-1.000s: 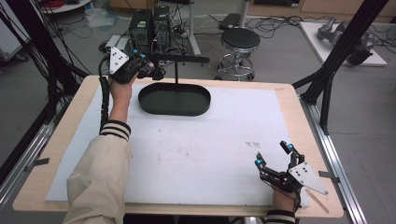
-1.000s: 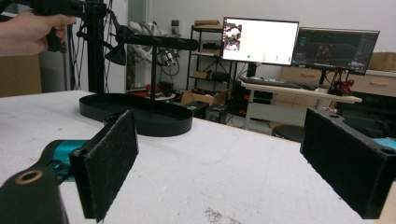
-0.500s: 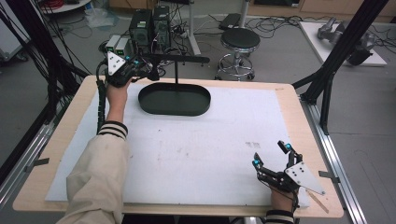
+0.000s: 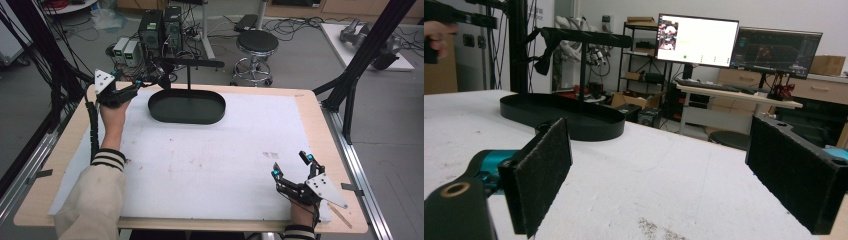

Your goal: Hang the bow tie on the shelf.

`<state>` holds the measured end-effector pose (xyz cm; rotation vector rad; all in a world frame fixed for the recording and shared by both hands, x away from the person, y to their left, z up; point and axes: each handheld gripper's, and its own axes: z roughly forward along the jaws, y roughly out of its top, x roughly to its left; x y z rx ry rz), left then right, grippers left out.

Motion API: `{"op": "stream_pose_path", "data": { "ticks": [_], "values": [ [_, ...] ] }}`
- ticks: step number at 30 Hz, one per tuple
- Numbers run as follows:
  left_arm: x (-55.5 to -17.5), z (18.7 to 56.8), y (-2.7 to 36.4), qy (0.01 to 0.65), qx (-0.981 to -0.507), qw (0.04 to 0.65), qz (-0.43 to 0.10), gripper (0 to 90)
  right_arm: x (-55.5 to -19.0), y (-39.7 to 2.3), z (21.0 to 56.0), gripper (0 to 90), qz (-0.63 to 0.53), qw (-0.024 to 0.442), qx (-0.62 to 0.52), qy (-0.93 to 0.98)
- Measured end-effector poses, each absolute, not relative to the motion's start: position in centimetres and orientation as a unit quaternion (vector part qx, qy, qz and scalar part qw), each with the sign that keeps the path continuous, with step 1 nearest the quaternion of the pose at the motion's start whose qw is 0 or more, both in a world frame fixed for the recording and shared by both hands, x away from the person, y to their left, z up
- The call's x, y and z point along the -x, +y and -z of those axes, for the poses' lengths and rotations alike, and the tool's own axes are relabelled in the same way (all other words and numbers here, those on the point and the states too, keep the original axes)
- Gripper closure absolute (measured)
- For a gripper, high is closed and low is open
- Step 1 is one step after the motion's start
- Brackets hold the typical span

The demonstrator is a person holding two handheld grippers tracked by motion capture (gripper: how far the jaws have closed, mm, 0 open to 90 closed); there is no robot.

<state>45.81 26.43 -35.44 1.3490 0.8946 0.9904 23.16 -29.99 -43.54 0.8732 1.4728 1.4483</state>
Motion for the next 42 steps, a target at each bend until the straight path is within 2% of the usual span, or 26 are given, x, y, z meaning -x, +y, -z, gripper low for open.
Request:
{"op": "stream_pose_path", "data": {
  "ticks": [8,13,24,32,42],
  "values": [
    [-39.5,33.7,27.4,0.357,-0.549,0.617,-0.435,21.4,-22.8,-30.4,43.2,10.5,-0.583,0.445,-0.359,0.577],
    [-35.7,33.8,28.2,0.355,-0.544,0.616,-0.446,18.4,-22.6,-30.7,43.2,10.6,-0.581,0.45,-0.363,0.572],
    [-29.0,36.5,30.2,0.385,-0.536,0.596,-0.456,17.5,-22.2,-31.5,42.9,10.5,-0.575,0.463,-0.385,0.555],
    [-26.8,38.5,31.4,0.399,-0.535,0.592,-0.452,16.4,-22.0,-32.1,43.0,10.5,-0.57,0.461,-0.403,0.548],
    [-26.1,40.1,32.6,0.417,-0.528,0.604,-0.428,16.4,-21.6,-32.4,43.1,10.5,-0.56,0.456,-0.429,0.542]
  ]
}}
